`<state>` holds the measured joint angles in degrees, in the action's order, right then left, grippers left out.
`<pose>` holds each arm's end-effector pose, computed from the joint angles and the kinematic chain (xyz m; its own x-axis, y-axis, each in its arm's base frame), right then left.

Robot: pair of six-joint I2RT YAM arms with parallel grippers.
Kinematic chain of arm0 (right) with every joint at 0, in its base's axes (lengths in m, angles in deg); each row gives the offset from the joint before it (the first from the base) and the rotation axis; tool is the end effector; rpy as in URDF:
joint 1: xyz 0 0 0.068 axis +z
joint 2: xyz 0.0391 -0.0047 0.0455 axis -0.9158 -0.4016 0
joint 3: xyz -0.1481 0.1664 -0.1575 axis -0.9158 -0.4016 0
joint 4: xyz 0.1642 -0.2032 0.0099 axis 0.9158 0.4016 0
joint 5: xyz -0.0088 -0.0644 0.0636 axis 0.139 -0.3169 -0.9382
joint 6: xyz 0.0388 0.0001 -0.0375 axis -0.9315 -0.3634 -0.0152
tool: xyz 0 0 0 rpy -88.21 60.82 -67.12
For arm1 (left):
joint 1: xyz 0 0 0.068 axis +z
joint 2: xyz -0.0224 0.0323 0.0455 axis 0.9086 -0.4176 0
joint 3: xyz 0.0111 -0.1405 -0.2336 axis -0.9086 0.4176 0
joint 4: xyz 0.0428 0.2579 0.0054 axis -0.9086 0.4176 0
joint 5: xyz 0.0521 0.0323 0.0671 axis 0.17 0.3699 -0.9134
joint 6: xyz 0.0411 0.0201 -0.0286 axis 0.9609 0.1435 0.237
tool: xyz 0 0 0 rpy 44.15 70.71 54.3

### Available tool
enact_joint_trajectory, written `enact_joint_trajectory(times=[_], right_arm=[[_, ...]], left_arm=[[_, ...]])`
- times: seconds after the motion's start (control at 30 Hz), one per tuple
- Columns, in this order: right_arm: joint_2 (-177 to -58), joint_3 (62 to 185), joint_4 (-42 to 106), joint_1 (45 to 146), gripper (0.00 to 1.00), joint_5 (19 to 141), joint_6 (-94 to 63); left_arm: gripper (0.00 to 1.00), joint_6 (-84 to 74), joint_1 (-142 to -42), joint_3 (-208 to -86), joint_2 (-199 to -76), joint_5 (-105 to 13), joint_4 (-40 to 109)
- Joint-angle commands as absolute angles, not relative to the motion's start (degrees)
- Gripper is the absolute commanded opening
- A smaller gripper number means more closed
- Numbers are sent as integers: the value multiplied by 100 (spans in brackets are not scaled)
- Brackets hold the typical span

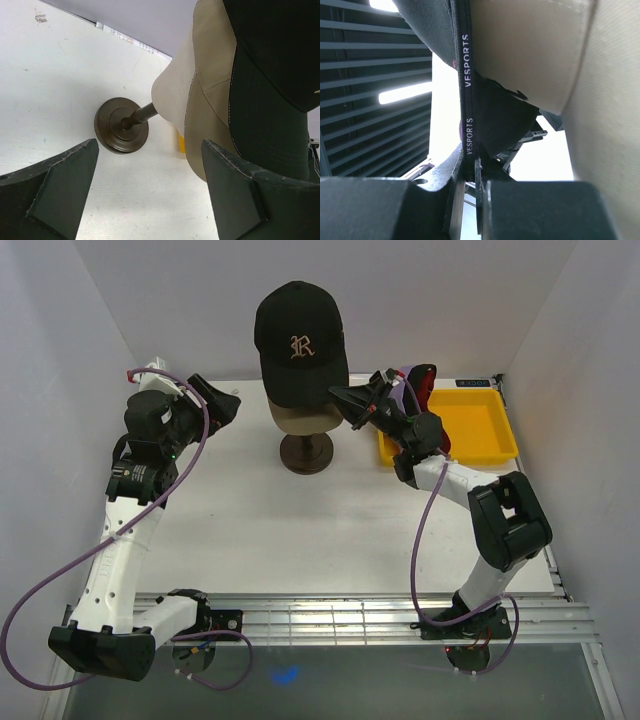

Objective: Stack the hats

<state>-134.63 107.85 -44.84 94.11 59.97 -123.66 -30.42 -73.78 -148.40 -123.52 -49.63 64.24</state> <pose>0.3189 0.1866 0.3356 -0.8962 0.4385 0.0682 -0.1911 -0.5200 0.8325 0.2224 -0.0360 0.4271 -0.3448 -0.5500 -0.7607 0.0252 0.8047 -0.5932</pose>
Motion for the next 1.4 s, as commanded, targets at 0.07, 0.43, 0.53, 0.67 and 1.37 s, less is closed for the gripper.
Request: enact_joint_trajectory(times=[0.07, 0.43, 0.53, 0.67, 1.37], right_arm=[[-13305, 10581, -5121, 9348, 8, 5812, -13656], [-13261, 10106, -4840, 9330, 8, 5601, -13392], [-13287, 9948, -4857, 9313, 8, 5575, -13392], [-13323, 9781, -4840, 9295, 8, 5549, -13349], [-12735, 10527, -1976, 9242, 36, 5426, -11609]], left_arm=[[94, -2990, -7375, -14876, -12234, -5080, 6485], [94, -2990, -7375, -14788, -12216, -5097, 6468], [94, -2990, -7366, -14770, -12216, -5097, 6468], [94, -2990, -7366, -14735, -12199, -5106, 6459], [94, -2937, -7375, -14682, -12269, -5053, 6398]])
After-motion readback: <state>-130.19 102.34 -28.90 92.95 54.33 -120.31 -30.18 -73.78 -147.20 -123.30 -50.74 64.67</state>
